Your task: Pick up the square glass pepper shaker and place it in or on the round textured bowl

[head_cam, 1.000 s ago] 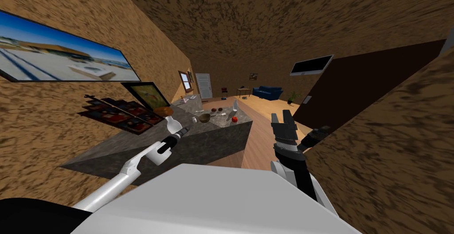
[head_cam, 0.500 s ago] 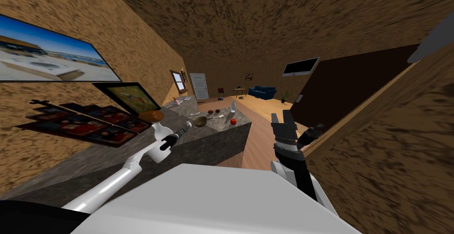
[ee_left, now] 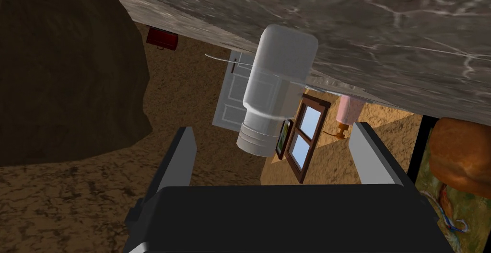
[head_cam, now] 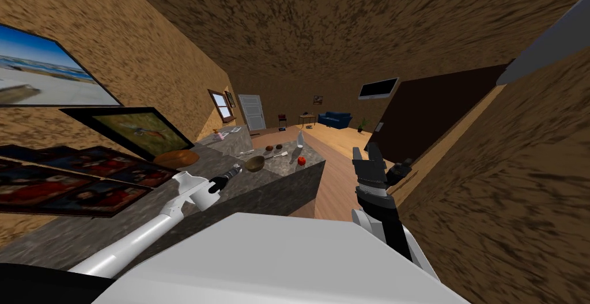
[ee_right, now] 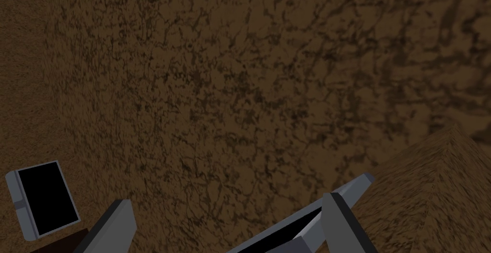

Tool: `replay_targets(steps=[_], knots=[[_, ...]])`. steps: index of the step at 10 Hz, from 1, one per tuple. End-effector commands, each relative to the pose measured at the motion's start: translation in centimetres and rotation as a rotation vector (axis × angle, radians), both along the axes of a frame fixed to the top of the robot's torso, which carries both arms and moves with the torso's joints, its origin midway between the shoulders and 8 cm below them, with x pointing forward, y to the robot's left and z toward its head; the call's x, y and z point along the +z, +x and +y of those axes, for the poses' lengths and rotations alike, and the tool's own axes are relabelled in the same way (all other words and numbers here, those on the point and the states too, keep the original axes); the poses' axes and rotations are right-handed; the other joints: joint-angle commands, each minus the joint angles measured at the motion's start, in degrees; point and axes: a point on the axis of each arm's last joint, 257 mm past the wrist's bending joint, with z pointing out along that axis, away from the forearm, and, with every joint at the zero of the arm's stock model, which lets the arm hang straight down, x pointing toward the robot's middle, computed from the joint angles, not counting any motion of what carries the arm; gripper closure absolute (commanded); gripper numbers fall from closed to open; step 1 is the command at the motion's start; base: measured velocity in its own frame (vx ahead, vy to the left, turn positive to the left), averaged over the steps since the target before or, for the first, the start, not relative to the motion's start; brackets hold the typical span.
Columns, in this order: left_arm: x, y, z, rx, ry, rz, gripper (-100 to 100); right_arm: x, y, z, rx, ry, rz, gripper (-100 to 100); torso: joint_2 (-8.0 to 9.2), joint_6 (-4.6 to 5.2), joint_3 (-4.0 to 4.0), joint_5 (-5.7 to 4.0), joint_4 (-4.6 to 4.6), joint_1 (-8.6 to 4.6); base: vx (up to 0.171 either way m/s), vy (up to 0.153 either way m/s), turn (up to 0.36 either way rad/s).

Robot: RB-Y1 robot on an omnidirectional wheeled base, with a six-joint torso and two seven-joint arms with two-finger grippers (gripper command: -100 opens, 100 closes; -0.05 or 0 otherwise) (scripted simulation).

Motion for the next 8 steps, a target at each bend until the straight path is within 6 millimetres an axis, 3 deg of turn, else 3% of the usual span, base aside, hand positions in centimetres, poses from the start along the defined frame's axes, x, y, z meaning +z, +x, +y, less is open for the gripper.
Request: replay_targets(steps=[1, 2, 3, 4, 5, 7, 8], knots=[[-0.16, -0.34, 0.96, 0.025, 0.019, 0.023, -100, 0.0, 0.0, 0.0, 0.0, 0.0, 0.0, 0, 0.0, 0.0, 0.0, 0.0, 0.0, 0.0, 0.092, 0.026, -0.087], [-0.31, -0.57, 1.72, 0.042, 0.033, 0.037, -100, 0.0, 0.0, 0.0, 0.0, 0.0, 0.0, 0, 0.03, -0.01, 0.01, -0.01, 0.0, -0.05, 0.079, 0.023, -0.088], [-0.27, -0.4, 1.1, 0.03, 0.024, 0.027, -100, 0.0, 0.0, 0.0, 0.0, 0.0, 0.0, 0, 0.07, -0.01, 0.04, -0.02, 0.01, -0.07, 0.021, 0.005, -0.014], [-0.3, -0.45, 1.21, 0.033, 0.026, 0.03, 0, 0.0, 0.0, 0.0, 0.0, 0.0, 0.0, 0, 0.26, -0.03, 0.14, -0.03, 0.05, -0.14, 0.0, 0.0, 0.0], [-0.78, -0.4, 1.56, 0.039, 0.026, 0.029, -100, 0.0, 0.0, 0.0, 0.0, 0.0, 0.0, 0, 0.36, -0.03, 0.21, -0.04, 0.08, -0.17, -0.004, 0.005, -0.014], [-0.83, -0.42, 1.58, 0.041, 0.026, 0.029, -100, 0.0, 0.0, 0.0, 0.0, 0.0, 0.0, 0, 0.44, -0.03, 0.25, -0.03, 0.09, -0.14, -0.007, 0.008, -0.022], [-0.85, -0.4, 1.59, 0.04, 0.026, 0.029, 100, 0.0, 0.0, 0.0, 0.0, 0.0, 0.0, 0, 0.44, -0.04, 0.25, -0.04, 0.1, -0.16, 0.0, 0.0, 0.0]])
